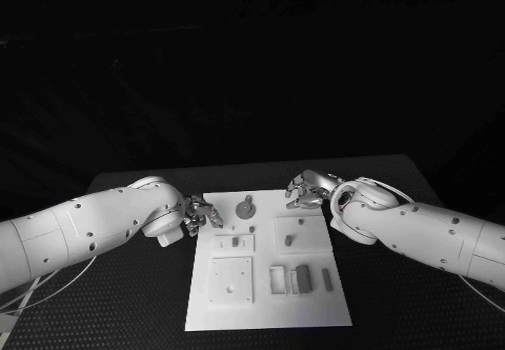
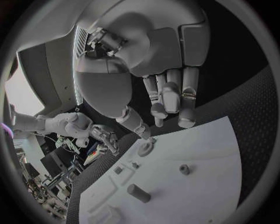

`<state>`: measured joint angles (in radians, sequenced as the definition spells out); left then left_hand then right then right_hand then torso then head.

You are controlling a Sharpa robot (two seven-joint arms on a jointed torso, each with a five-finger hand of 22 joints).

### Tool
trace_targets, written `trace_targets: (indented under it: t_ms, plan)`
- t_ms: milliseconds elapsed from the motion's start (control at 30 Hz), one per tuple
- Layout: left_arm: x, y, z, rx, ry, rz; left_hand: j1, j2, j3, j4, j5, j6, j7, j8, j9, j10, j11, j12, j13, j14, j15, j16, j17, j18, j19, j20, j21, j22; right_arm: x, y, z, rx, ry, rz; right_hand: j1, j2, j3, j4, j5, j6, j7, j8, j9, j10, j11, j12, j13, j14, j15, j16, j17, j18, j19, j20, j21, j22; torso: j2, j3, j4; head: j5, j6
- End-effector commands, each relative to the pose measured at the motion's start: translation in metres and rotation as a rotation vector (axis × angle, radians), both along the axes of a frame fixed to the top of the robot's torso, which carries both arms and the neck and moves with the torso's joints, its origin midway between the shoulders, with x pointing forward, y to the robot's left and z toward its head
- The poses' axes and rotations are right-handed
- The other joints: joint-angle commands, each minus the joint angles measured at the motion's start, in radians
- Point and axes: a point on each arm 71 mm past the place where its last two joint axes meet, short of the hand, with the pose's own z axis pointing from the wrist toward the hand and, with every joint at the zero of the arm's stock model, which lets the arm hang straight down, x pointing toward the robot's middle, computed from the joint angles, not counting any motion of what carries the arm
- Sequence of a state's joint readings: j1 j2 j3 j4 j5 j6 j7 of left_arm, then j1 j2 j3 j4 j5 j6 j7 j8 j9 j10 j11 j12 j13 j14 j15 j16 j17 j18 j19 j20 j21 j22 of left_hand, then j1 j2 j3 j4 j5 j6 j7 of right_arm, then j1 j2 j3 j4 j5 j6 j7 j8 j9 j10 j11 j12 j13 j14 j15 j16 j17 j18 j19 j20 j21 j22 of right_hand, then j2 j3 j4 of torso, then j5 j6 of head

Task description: Assemble the parts on the task board

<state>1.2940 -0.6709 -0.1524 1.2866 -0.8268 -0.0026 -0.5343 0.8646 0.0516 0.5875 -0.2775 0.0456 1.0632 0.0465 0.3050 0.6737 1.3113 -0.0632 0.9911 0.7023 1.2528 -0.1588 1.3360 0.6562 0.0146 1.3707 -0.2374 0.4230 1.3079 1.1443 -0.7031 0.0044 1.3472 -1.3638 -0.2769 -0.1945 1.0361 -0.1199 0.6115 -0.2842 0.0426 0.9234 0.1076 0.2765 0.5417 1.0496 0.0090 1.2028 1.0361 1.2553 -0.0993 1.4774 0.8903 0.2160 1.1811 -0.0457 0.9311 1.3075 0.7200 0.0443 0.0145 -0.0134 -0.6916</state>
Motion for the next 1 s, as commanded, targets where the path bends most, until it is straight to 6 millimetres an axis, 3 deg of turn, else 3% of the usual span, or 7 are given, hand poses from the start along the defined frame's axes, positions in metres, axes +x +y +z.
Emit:
trace_targets:
  t_ms: [33, 133, 233, 1000]
  plan:
    - [-0.006, -0.008, -0.002, -0.011, 0.018, -0.001, 0.034, 0.030, 0.006, 0.000, 0.003, 0.009, 0.004, 0.004, 0.001, 0.008, 0.001, 0.005, -0.002, 0.012, -0.007, 0.004, -0.001, -0.004, 0.007, -0.003, 0.005, 0.022, -0.001, 0.000, 0.000, -0.009, 0.005, 0.007, -0.005, 0.001, 0.007, 0.000, 0.006, 0.013, 0.014, -0.003, 0.001, -0.009, 0.000, 0.004, -0.001, -0.007, 0.000, -0.006, -0.001, 0.046, 0.003, -0.006, -0.007, 0.012, 0.001, -0.0014, 0.0004, 0.001, 0.001]
    - [-0.009, -0.013, -0.006, 0.016, 0.018, -0.031, 0.033, 0.028, 0.007, 0.000, 0.003, 0.013, 0.003, 0.006, 0.000, 0.012, -0.001, 0.006, -0.003, 0.015, -0.008, 0.005, -0.001, -0.004, 0.010, -0.003, 0.008, 0.022, -0.001, 0.001, 0.000, -0.008, 0.005, 0.009, -0.005, 0.001, 0.007, -0.001, 0.006, 0.013, 0.014, -0.003, 0.001, -0.009, 0.000, 0.004, -0.002, -0.007, 0.000, -0.006, -0.001, 0.046, 0.003, -0.006, -0.007, 0.012, 0.001, -0.0028, 0.0018, 0.005, -0.001]
    - [-0.012, -0.017, -0.009, 0.035, 0.017, -0.048, 0.032, 0.027, 0.008, 0.001, 0.003, 0.016, 0.002, 0.007, 0.000, 0.015, -0.001, 0.005, -0.004, 0.017, -0.008, 0.007, -0.001, -0.005, 0.012, -0.002, 0.009, 0.022, -0.001, 0.002, 0.000, -0.007, 0.005, 0.011, -0.004, 0.001, 0.007, -0.001, 0.006, 0.013, 0.014, -0.003, 0.001, -0.009, 0.000, 0.004, -0.002, -0.007, 0.000, -0.006, -0.001, 0.046, 0.003, -0.006, -0.007, 0.012, 0.001, -0.0017, -0.0009, 0.008, -0.002]
    - [-0.020, -0.020, -0.024, 0.148, 0.017, -0.122, 0.025, 0.029, 0.009, 0.004, 0.003, 0.021, 0.000, 0.009, -0.002, 0.022, -0.003, 0.004, -0.007, 0.021, -0.010, 0.010, -0.002, -0.007, 0.016, 0.000, 0.014, 0.022, -0.001, 0.001, -0.001, -0.008, 0.006, 0.011, -0.004, 0.002, 0.008, 0.000, 0.006, 0.014, 0.014, -0.003, 0.001, -0.009, 0.000, 0.005, -0.003, -0.007, -0.001, -0.006, -0.001, 0.046, 0.003, -0.005, -0.007, 0.012, 0.002, -0.0015, -0.0009, 0.006, -0.013]
